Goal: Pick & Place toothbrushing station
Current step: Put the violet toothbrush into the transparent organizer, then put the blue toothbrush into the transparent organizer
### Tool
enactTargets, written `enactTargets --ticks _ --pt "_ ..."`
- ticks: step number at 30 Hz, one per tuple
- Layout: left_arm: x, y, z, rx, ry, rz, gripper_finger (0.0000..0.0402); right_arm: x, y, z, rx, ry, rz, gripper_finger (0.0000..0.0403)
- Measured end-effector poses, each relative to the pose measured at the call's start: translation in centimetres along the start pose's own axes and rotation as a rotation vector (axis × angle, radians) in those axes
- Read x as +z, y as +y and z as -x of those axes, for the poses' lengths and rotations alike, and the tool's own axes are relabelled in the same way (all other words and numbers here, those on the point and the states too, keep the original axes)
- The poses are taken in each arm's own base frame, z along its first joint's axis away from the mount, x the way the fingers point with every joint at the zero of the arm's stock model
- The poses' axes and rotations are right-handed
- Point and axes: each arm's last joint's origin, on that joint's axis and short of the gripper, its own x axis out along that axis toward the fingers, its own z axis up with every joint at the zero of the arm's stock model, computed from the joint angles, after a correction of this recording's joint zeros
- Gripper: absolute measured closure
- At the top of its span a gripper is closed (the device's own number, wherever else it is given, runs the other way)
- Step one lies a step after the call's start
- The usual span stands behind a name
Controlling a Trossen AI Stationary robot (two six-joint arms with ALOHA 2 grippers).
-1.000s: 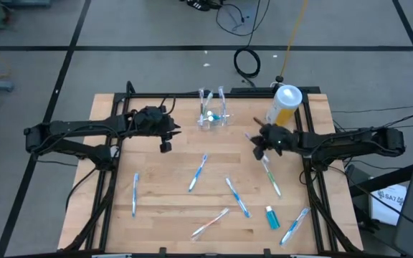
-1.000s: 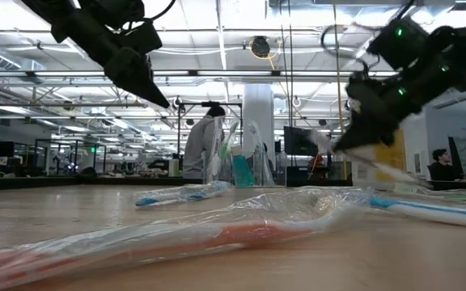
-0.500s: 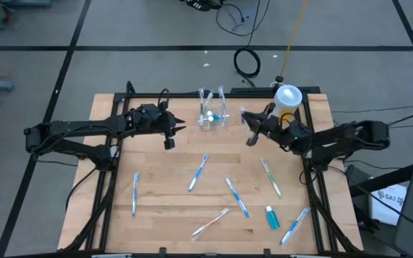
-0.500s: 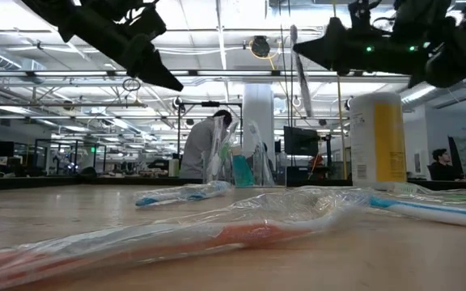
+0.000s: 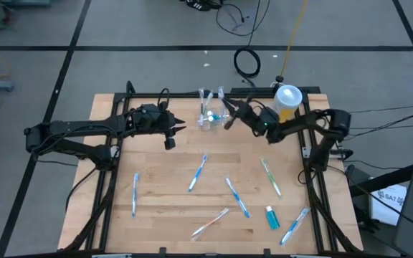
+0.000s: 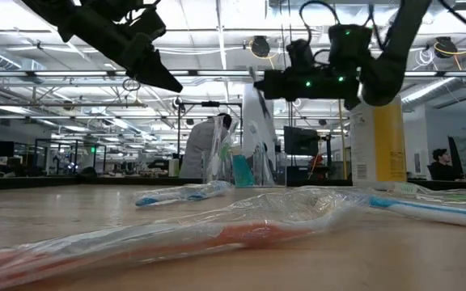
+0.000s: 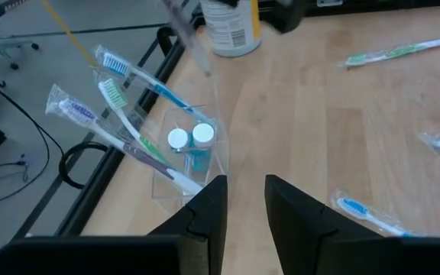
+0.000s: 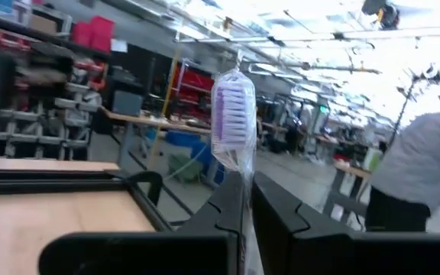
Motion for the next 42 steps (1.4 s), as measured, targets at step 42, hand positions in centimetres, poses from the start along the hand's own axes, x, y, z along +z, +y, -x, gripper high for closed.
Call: enactTargets --ticks 42 --pt "-0.2 0.0 0.0 -0.003 0.021 0.094 0.0309 -7.4 -1.0 0.3 -0.235 0.449 -0.163 0.0247"
